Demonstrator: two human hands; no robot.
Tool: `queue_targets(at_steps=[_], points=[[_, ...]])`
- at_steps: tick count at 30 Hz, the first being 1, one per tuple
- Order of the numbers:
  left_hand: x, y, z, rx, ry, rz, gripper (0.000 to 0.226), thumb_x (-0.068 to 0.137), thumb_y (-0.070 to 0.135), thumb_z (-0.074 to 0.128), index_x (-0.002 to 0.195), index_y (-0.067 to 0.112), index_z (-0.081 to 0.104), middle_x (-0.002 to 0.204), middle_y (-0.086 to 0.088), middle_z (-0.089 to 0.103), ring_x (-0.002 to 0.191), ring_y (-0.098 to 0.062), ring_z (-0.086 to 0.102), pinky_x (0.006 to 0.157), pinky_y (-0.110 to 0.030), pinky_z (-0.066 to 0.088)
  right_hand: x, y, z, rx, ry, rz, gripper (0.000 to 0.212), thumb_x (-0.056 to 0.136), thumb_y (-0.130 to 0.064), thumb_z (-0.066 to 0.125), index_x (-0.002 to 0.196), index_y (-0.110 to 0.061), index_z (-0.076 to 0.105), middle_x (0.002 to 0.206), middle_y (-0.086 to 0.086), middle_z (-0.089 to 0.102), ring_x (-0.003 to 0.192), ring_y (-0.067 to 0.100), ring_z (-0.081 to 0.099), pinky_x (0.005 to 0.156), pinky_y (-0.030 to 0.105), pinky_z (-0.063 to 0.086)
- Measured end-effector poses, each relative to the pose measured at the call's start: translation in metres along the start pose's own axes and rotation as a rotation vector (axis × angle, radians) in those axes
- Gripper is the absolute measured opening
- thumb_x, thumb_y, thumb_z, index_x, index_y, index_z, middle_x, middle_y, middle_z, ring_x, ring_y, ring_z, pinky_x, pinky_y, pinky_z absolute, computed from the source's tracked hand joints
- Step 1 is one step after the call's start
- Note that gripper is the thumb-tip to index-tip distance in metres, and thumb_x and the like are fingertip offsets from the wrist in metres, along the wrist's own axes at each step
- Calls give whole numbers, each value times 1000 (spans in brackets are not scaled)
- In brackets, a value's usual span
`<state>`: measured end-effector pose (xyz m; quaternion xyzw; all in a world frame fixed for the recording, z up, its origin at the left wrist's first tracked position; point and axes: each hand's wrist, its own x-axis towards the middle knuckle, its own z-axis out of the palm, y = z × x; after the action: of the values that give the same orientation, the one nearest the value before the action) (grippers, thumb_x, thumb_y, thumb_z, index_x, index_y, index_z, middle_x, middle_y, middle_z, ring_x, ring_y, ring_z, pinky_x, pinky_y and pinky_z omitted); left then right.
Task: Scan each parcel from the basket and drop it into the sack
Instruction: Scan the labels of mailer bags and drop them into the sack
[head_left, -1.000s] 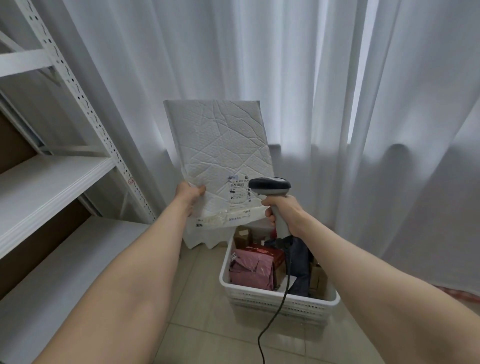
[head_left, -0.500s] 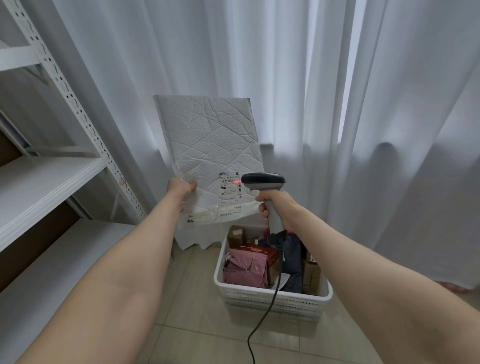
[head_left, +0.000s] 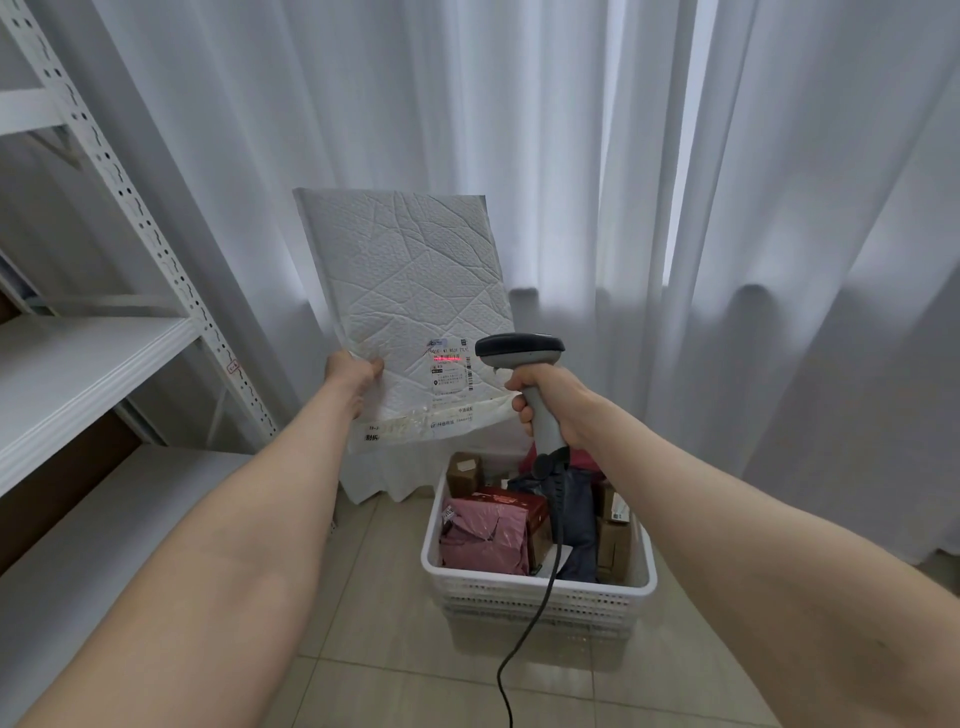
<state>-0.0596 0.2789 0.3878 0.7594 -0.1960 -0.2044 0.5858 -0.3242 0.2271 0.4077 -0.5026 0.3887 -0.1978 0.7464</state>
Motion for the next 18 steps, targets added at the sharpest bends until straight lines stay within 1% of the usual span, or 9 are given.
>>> queue_targets(at_steps=[7,15,18], points=[[8,-4,-6,1,0,-2,39,85,-2,64,123,-3,58,124,-16,61,112,-29,60,99,-38,47,-6,-6,4,-24,13,-13,2,89,-9,53,90,-9,55,60,3,50,42,11,43,45,22,38],[11,-6,-10,16,14,5,38,84,-2,64,122,-5,58,122,-17,62,111,-30,60,93,-34,47,-6,-9,11,-58,3,-6,2,89,-9,53,88,-9,54,61,3,49,44,11,41,46,22,36],[14,-8,-13,16,8,9,37,84,-2,64,121,-5,58,122,-19,62,110,-31,61,92,-35,48,-5,-10,13,-67,-4,-1,2,89,-10,53,89,-9,55,60,3,50,44,11,42,46,22,37]])
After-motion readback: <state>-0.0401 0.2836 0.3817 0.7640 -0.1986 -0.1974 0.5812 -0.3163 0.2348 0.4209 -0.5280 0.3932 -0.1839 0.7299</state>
